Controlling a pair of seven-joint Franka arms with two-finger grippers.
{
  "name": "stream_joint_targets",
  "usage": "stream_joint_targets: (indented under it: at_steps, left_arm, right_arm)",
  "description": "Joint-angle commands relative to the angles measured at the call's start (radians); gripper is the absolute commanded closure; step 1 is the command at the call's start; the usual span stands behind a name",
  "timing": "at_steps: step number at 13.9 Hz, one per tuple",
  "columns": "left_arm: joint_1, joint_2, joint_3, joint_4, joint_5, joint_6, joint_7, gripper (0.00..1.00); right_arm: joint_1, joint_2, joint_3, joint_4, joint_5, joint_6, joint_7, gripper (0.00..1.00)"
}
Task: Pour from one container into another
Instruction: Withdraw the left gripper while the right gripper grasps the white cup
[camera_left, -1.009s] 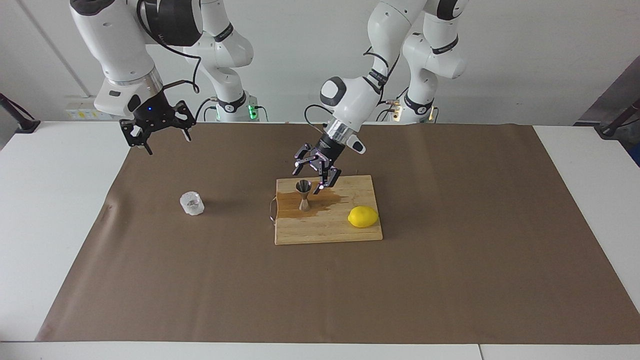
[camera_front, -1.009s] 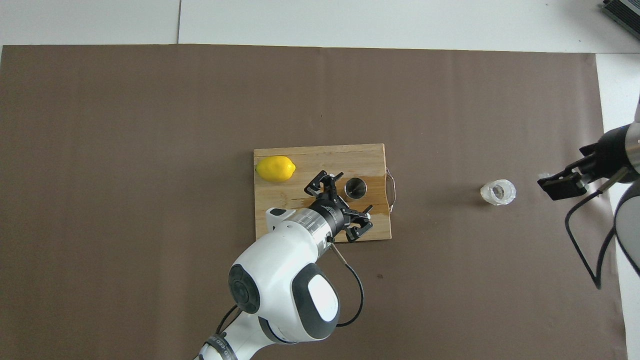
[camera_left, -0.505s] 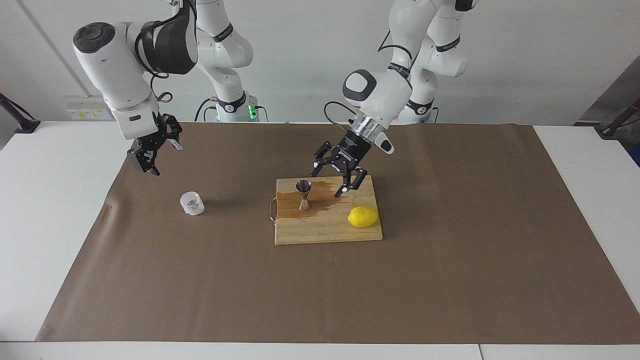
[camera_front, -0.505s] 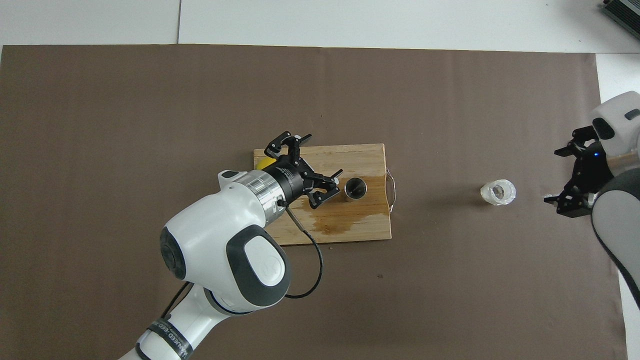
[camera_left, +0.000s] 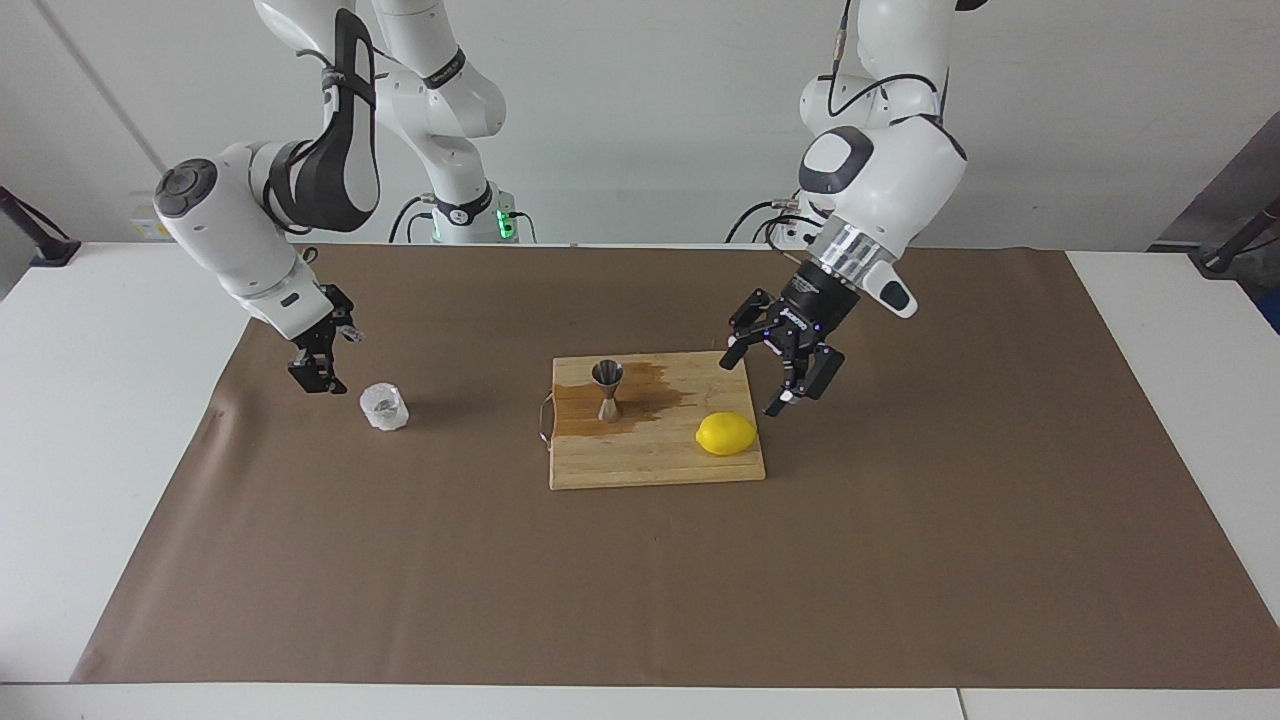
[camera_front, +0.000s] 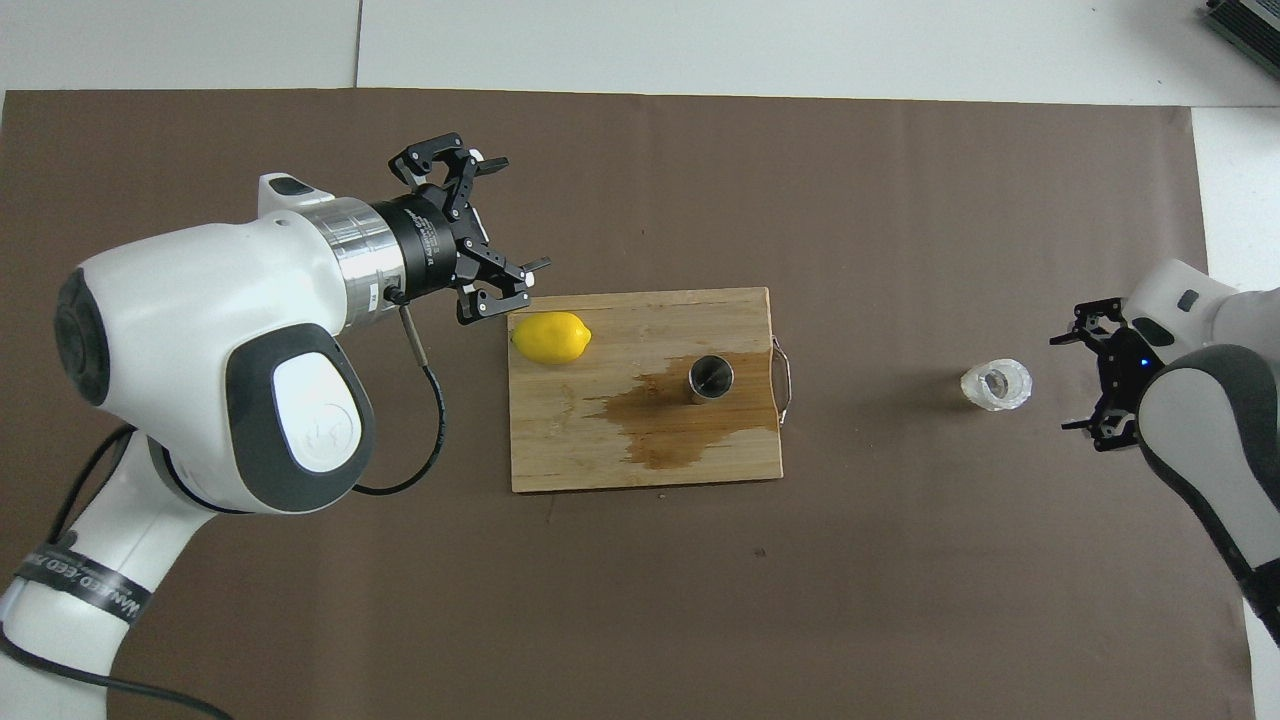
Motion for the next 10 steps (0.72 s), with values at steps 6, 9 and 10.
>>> stream_joint_targets:
  at_steps: [6,9,10]
  left_arm:
    - [0.224,-0.01,-0.006,0.013,0.147,-0.153,0.355,0.0]
    - [0.297,-0.019,0.0,0.017,0.15,-0.255,0.668,0.0]
    - [0.31,-0.019,0.002,0.022,0.191,-0.287,0.77,0.0]
  right_arm:
    - [-0.021,0.109,0.009,-0.06,0.225,0.166,-0.325,0.0]
    - [-0.019,0.129,0.009,-0.06,0.235,0.17,-0.331,0.0]
    - [-0.021,0.141,0.009,-0.06,0.239,0.17,-0.332,0.0]
